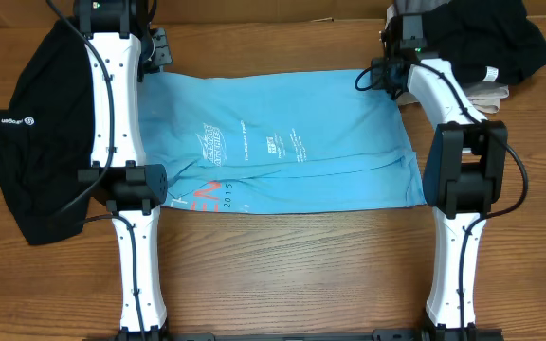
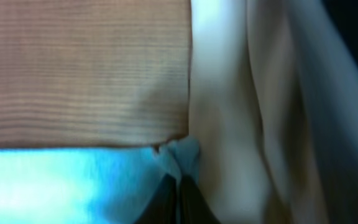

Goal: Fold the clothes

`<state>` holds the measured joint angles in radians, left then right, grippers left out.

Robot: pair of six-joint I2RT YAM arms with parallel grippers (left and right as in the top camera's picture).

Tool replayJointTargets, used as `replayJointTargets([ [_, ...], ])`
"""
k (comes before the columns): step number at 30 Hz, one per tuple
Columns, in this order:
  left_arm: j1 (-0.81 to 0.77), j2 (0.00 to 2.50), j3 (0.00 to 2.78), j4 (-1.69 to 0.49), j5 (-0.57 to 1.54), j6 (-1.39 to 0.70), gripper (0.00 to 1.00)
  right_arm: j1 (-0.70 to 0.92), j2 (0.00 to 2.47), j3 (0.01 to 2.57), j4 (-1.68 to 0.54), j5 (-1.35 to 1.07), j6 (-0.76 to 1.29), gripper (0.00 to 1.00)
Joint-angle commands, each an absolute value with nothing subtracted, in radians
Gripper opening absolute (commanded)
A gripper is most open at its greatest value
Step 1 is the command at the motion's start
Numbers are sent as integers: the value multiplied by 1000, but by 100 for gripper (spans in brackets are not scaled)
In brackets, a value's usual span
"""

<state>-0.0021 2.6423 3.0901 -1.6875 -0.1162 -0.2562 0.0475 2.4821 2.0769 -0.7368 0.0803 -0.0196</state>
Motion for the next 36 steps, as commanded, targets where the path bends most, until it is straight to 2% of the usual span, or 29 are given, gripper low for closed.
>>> replayJointTargets([
  [1,8,2568,3102,-1690,-89,-276,4,47,2319,2148,-854,51,31,4],
  [9,8,2502,3102,-1690,-5,-264,4,47,2162,2156,-1080,-94,60,4],
  [15,8,2460,3097,-1690,130,-226,4,46,2069,2156,-1256,-115,105,4],
  [20,6,2402,3047,-1690,108,-194,4,46,2032,2156,-1374,-118,136,4],
  [30,6,2288,2578,-1690,12,-206,4,44,2031,2136,-1514,-113,148,4],
  [36,-6,2287,2400,-1690,-65,-199,4,41,2031,2054,-1538,-98,180,4],
])
